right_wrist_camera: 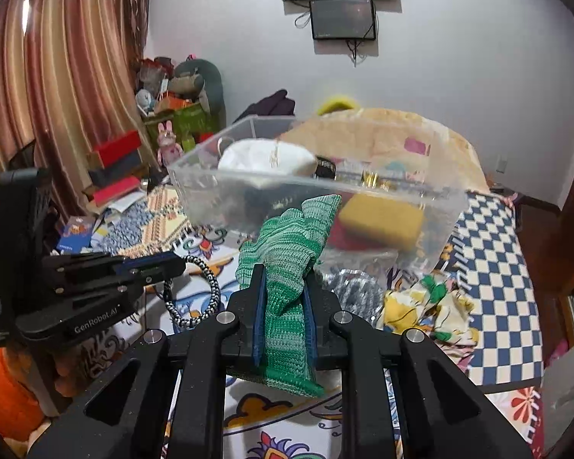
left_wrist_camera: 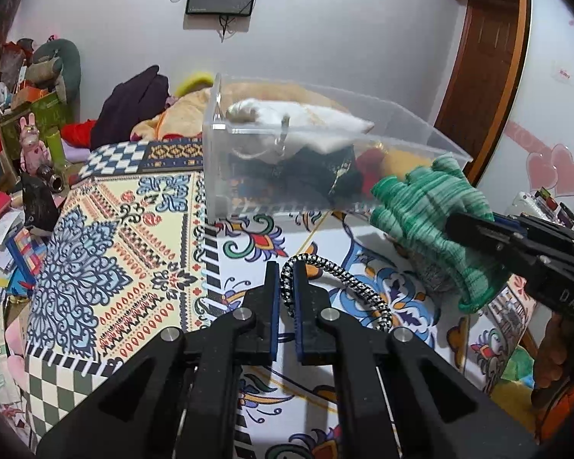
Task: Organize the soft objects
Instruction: 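Carry the glove and beaded strand into the clear box and open both tools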
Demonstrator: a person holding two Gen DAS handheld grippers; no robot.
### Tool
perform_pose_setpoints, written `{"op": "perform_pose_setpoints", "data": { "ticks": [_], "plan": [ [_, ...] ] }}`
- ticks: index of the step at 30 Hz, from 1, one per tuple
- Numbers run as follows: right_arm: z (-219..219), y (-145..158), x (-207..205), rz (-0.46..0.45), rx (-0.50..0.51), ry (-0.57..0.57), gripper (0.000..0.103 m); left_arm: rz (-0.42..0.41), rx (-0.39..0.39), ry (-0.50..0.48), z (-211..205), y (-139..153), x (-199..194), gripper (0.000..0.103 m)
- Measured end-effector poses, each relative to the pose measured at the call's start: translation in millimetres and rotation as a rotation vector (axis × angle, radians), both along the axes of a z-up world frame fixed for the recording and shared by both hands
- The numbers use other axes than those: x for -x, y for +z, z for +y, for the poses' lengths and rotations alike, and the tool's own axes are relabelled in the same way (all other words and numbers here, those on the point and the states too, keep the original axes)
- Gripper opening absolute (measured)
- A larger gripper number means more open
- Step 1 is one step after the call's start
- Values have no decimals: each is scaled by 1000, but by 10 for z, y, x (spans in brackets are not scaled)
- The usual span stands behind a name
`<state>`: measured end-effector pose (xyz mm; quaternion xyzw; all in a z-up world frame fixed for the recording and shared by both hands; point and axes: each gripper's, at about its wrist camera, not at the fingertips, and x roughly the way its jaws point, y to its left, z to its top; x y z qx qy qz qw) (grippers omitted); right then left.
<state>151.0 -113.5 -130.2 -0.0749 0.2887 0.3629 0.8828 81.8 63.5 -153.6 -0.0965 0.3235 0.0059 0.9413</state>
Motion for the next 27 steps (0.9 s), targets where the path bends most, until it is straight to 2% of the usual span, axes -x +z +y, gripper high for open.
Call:
{"op": "perform_pose_setpoints", "data": {
  "ticks": [7, 13, 21, 25, 27],
  "plan": [
    [-134, 245, 21, -59, -43, -37, 15, -45, 22, -4, 14, 222, 70, 5],
    [-248, 467, -80, -113, -68, -82, 15, -119, -30, -3, -39, 577, 8, 5],
    [-237, 684, -255, -187, -91, -131, 15, -190, -70, 9, -80, 958, -264, 5],
    [-179, 719, -380, -207, -80, -149, 15, -198, -58, 8, -75, 1043, -463, 5],
    [-147, 722, -433, -211, -74, -155, 16, -204, -78, 14, -90, 1074, -563, 5]
  ]
}}
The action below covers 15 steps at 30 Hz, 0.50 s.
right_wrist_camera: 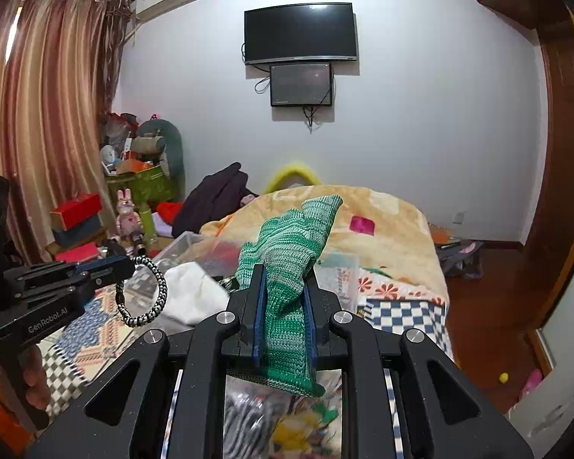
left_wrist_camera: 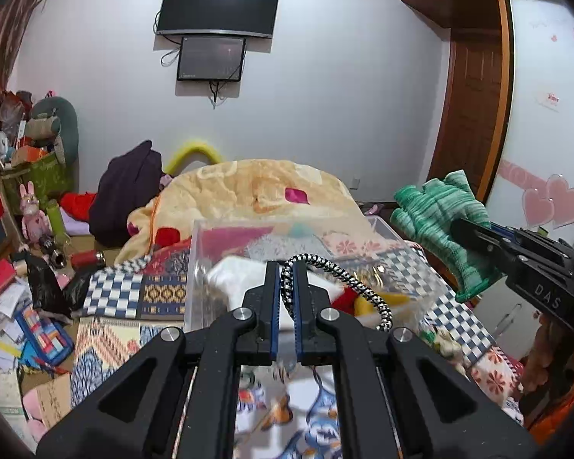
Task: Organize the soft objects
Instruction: 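Carry the glove and beaded strand into the clear box and open both tools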
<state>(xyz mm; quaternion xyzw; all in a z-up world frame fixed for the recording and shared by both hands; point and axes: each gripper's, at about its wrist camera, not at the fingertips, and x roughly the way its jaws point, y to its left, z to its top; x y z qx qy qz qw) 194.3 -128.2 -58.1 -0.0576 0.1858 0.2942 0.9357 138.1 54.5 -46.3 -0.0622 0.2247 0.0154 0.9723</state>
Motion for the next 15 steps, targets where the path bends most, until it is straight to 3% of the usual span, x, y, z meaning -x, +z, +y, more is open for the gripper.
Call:
{"op": "perform_pose_setpoints", "data": {
  "ticks": [9, 15],
  "plan": [
    [110, -128, -280, 8, 77, -50, 16, 38, -32, 24, -101, -91, -403, 5],
    [129, -318, -464, 79, 140, -55, 16, 98, -36, 42, -98, -286, -668, 5]
  ]
}}
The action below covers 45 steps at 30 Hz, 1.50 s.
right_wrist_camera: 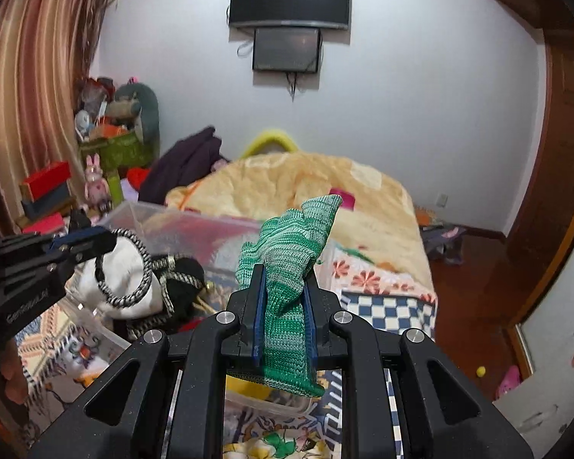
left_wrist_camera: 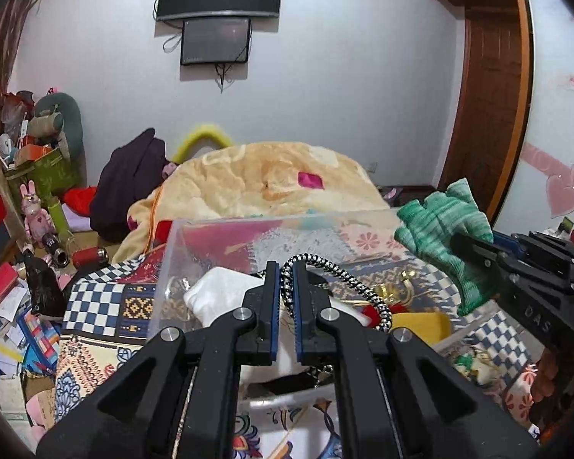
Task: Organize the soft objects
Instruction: 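Carry the glove and beaded strand into the clear box and open both tools, then grasp the floral scrunchie with the right tool while the left tool grasps the bag of grey gloves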
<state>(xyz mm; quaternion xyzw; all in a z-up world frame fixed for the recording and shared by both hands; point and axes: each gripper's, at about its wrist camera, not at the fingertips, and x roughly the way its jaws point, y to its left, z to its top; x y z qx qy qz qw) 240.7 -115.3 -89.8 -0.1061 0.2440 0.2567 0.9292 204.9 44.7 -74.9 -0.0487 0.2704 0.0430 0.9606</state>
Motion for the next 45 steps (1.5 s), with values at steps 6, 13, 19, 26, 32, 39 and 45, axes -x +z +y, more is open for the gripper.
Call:
{"op": "perform_pose_setpoints", "data": {
  "ticks": [6, 13, 19, 26, 32, 39, 45],
  "plan": [
    [88, -126, -98, 61, 34, 27, 16, 61, -12, -22, -57, -188, -125, 5],
    [83, -136, -37, 58, 80, 7, 37, 91, -5, -44, -82, -246, -108, 6],
    [29, -39, 65, 1, 72, 5, 63, 88, 32, -34, -32, -212, 15, 16],
    [-101, 97, 174, -22, 14, 25, 69, 52, 40, -48, -29, -74, 274, 32],
    [-223, 132, 356, -53, -7, 25, 83, 3, 44, -64, -95, 46, 505, 58],
    [-348, -31, 400, 0, -2, 13, 84, 0, -21, -94, -344, -30, 679, 84],
    [-449, -268, 437, 56, 25, -11, 88, 60, 9, -132, -494, -210, 692, 90]
  ]
}}
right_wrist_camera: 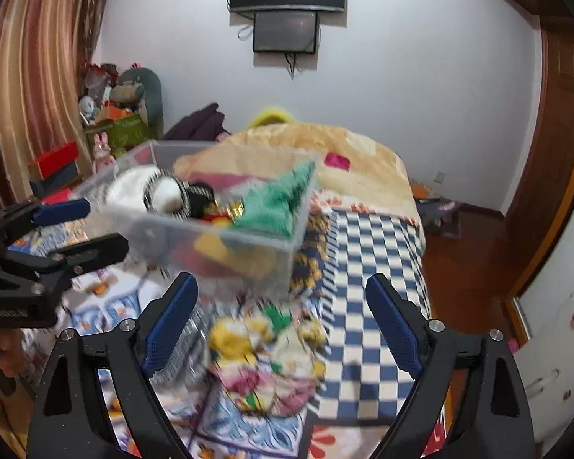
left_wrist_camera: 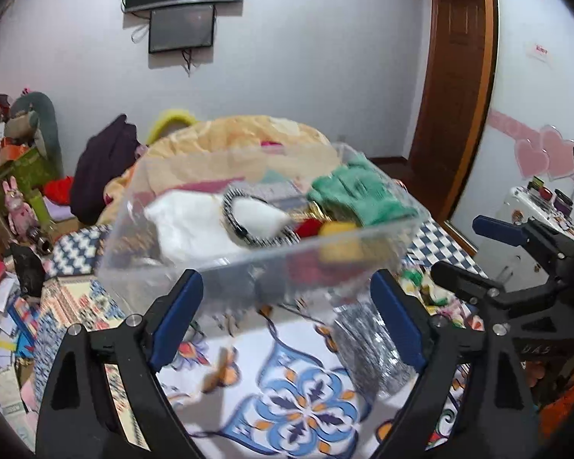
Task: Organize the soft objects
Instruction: 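Grasp the floral scrunchie with the right tool while the left tool grasps the bag of grey gloves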
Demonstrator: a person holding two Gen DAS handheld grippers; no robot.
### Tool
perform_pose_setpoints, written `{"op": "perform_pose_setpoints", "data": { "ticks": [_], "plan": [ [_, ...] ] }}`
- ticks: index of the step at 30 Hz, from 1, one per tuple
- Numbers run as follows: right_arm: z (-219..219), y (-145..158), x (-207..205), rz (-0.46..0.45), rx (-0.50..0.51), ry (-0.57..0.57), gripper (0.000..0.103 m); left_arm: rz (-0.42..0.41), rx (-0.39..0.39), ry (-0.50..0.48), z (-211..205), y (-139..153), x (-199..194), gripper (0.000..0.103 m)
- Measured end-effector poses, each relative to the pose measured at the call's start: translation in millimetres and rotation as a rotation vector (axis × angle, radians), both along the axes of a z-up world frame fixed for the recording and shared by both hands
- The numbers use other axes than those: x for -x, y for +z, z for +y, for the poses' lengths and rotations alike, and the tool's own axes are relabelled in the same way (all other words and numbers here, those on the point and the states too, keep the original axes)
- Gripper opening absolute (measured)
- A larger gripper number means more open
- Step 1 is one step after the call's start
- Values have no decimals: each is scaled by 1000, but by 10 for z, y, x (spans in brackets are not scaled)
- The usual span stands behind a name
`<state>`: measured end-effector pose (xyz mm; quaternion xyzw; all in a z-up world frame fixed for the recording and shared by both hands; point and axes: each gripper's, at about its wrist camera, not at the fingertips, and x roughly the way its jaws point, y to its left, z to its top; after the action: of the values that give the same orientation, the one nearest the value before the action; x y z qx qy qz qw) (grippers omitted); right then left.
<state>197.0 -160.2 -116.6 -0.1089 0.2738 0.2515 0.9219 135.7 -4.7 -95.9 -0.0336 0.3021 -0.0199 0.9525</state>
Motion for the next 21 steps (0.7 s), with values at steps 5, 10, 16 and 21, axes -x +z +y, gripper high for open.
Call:
{"op": "perform_pose_setpoints", "data": {
  "ticks": [5, 10, 16, 21],
  "plan": [
    [-85, -184, 21, 67, 2, 17, 88, 48, 14, -28, -131, -146, -21, 91],
    [-136, -394, 35, 129, 14, 30, 87, 101, 36, -61, -266, -265, -84, 91],
    [-222, -463, 40, 161, 2, 23, 51, 143, 64, -85, -397, -352, -176, 91],
    [-300, -445, 101, 156, -18, 10, 27, 170, 76, -105, -494, -453, -191, 91]
  ]
}}
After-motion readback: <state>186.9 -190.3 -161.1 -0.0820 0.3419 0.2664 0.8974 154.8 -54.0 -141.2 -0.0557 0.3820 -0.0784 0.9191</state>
